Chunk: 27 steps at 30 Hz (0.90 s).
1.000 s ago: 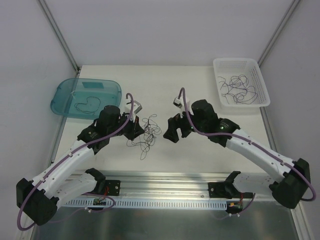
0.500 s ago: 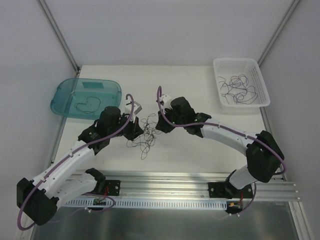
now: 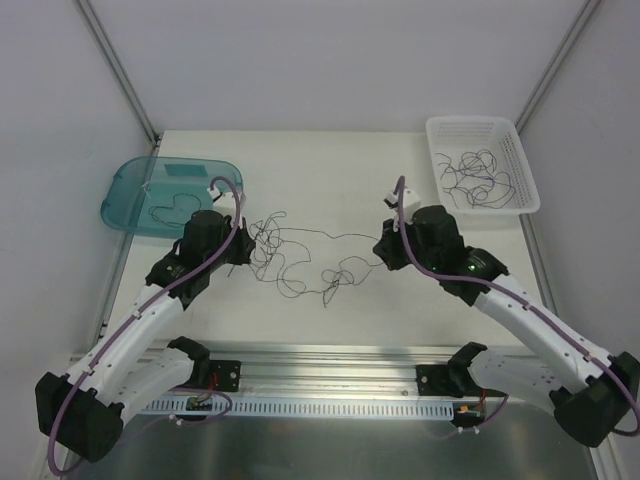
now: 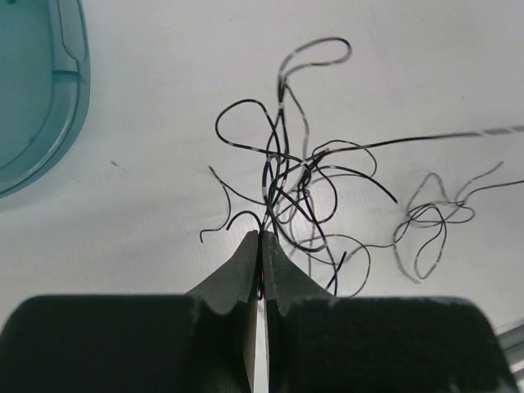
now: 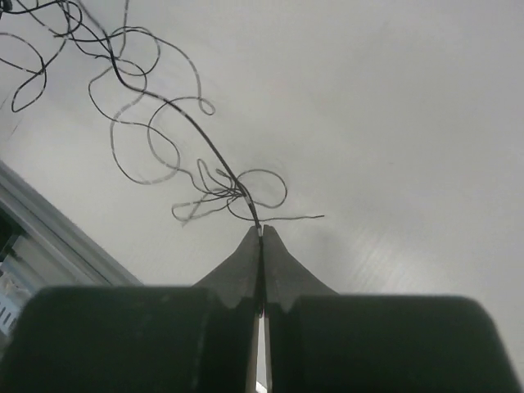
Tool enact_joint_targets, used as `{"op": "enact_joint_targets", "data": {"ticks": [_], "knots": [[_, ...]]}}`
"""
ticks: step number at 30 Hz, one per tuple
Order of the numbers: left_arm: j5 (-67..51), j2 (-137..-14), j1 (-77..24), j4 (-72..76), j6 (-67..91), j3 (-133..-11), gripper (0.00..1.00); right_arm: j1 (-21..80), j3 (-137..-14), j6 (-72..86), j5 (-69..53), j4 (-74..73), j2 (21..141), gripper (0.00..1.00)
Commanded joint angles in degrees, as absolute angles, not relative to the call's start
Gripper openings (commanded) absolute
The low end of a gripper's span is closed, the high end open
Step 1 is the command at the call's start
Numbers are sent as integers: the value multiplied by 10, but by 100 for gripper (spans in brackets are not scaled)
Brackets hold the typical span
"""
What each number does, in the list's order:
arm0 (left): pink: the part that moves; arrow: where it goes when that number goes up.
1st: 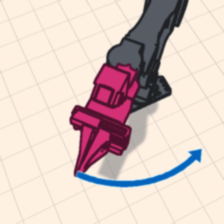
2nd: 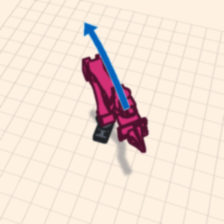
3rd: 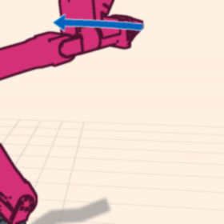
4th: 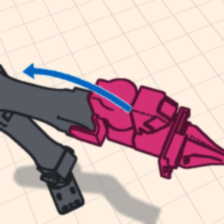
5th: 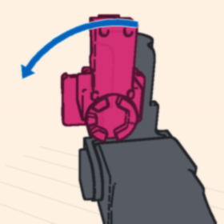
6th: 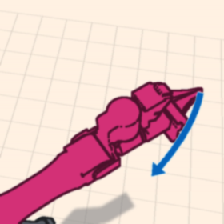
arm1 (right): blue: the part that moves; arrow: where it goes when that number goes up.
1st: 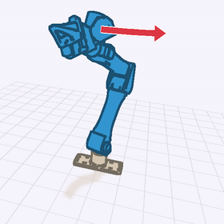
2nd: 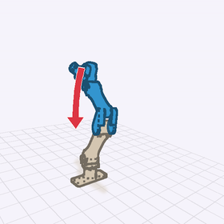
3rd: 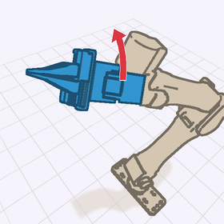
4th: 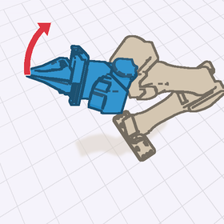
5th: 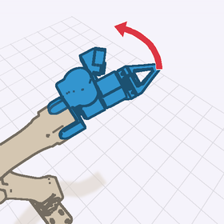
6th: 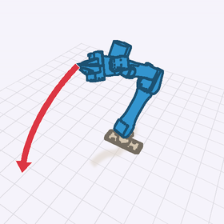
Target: Untangle the cables
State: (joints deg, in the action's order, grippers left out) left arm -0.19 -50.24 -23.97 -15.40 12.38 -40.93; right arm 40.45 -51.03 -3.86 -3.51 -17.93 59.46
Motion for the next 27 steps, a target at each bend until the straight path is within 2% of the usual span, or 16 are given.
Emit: {"op": "enact_joint_targets", "data": {"ticks": [1, 9, 15, 20, 27], "knots": [[47, -508, -233, -160, 137, -411, 0, 375, -564, -61, 33, -276, 516, 1], [64, -560, -231, -193, 134, -430, 0, 348, -774, -123, 70, -422, 472, 1], [84, -622, -231, -242, 134, -455, 0, 348, -913, -162, 106, -447, 477, 1], [89, -667, -231, -264, 127, -467, 0, 347, -973, -188, 145, -451, 482, 1], [106, -757, -231, -322, 118, -498, 0, 347, -1009, -207, 163, -381, 462, 1]]}}
